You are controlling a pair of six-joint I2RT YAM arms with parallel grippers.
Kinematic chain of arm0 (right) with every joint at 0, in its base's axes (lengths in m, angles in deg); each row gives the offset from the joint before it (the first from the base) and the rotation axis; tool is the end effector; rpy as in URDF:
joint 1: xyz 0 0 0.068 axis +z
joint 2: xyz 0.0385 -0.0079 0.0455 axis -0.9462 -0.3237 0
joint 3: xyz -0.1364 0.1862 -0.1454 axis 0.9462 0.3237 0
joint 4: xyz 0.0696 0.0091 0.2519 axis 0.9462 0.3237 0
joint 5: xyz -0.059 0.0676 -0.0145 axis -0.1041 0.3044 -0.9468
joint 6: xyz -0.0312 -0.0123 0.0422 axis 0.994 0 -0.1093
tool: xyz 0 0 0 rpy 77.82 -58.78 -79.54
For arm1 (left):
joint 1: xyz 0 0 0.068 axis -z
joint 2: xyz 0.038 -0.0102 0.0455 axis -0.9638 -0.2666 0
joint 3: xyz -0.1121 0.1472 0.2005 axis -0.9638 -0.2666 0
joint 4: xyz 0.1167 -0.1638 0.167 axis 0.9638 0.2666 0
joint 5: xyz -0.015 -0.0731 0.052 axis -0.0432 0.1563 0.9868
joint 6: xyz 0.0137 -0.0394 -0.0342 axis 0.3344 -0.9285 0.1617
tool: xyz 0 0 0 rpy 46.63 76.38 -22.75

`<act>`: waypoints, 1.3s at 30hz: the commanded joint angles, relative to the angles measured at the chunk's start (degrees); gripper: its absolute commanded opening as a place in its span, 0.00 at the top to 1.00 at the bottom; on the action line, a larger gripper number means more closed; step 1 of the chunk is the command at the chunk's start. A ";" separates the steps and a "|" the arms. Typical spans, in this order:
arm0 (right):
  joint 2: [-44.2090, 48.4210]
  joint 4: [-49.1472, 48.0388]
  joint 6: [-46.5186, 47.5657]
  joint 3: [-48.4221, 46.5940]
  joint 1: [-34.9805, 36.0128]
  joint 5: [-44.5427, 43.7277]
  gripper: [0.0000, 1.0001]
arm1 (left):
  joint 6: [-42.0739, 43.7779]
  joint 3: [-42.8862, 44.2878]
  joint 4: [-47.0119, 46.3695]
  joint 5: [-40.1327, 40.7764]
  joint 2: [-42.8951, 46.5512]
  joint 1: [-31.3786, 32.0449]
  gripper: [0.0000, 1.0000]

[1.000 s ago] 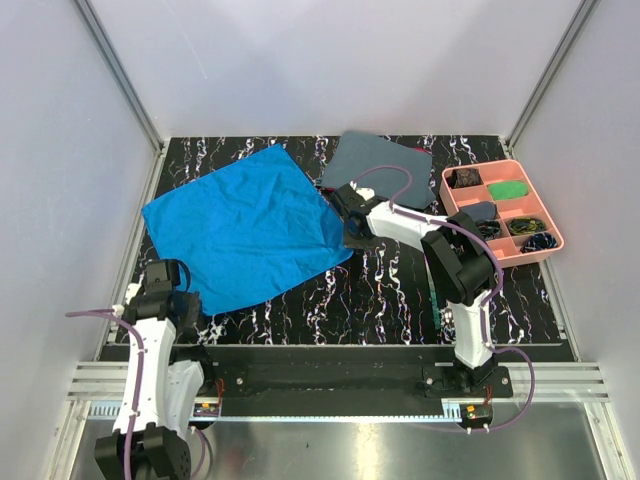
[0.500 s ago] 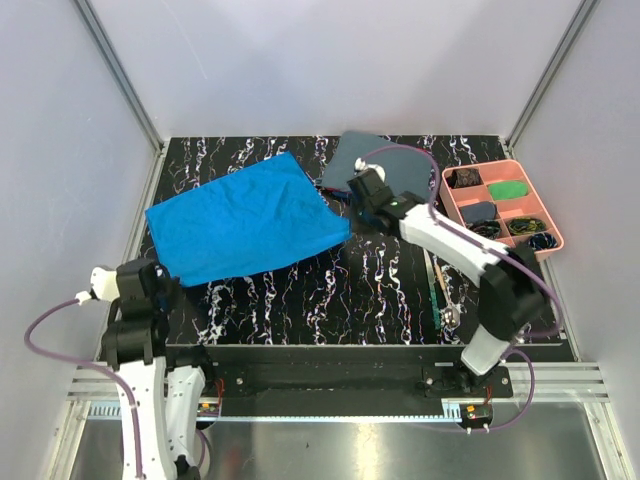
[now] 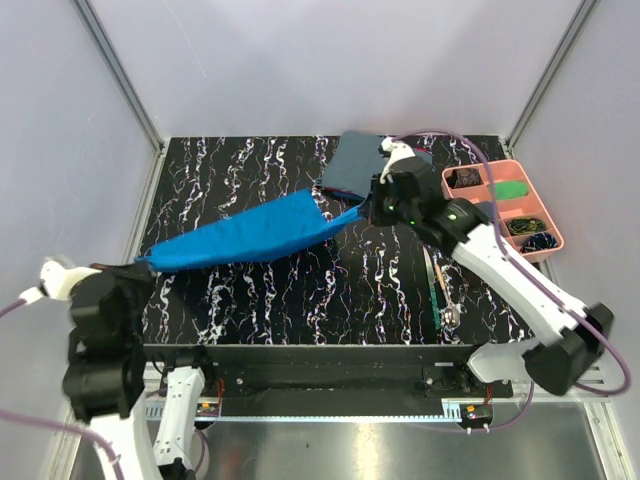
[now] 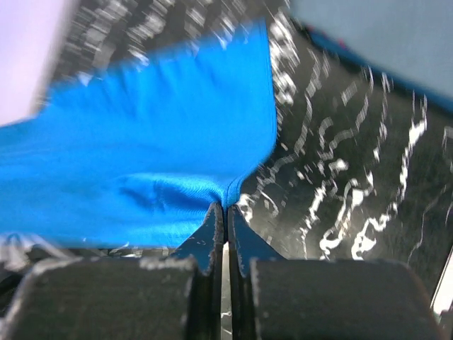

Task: Fold the napkin into a case and place the utensils inside
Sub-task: Pick up the flattened napkin from the center of the board, then fold the rectangle-folded napkin at the center of the board.

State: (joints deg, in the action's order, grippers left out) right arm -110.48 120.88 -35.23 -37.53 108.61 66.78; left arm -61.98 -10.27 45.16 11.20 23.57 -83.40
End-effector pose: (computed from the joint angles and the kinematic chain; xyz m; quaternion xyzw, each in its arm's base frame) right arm 0.2377 0.1797 0.3723 -0.1020 0.8709 0.2170 0.4289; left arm 0.0261 0.0137 0.3931 -0.4777 0.6756 -0.0947 0.5536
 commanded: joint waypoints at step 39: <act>-33.84 -23.57 6.75 -27.76 -11.74 6.42 1.00 | 22.20 11.89 -47.52 -1.94 -55.34 -3.35 1.00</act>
State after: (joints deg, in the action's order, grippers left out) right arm -138.24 102.72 -28.74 -58.38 99.38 71.24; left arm -42.37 -1.57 10.65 15.44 -24.69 -84.75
